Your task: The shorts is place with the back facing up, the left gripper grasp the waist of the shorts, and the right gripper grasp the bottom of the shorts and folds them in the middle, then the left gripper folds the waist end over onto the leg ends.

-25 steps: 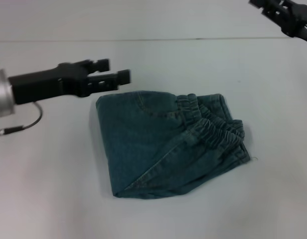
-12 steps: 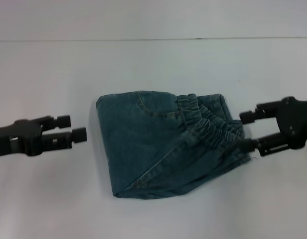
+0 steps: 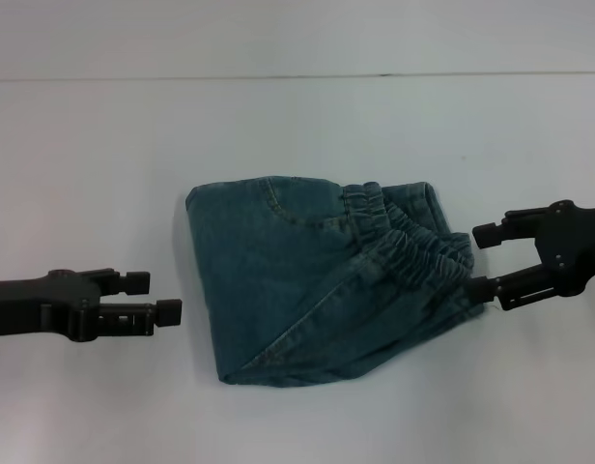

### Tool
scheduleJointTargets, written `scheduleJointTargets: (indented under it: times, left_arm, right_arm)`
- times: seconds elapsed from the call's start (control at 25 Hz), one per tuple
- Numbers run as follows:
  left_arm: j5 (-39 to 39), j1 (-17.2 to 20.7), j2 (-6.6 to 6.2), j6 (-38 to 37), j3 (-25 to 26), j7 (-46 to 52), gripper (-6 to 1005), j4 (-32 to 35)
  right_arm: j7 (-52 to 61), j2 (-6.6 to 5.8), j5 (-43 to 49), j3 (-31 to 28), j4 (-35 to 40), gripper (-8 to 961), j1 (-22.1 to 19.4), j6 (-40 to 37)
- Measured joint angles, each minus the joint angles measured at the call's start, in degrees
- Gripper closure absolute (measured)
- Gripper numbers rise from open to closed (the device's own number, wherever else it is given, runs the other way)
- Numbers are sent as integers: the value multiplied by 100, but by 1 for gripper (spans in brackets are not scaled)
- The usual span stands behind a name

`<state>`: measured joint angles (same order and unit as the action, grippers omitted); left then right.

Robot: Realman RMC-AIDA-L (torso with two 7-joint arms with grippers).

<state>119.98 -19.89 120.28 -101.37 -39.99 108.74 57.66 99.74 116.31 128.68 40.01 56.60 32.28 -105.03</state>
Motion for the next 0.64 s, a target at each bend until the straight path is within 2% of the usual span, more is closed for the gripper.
scheduleJointTargets:
  times: [0.64]
  left_arm:
    - [105, -210, 47, -11, -32, 41, 65, -10]
  right_arm:
    - [0, 24, 8, 46, 3, -3, 13, 198]
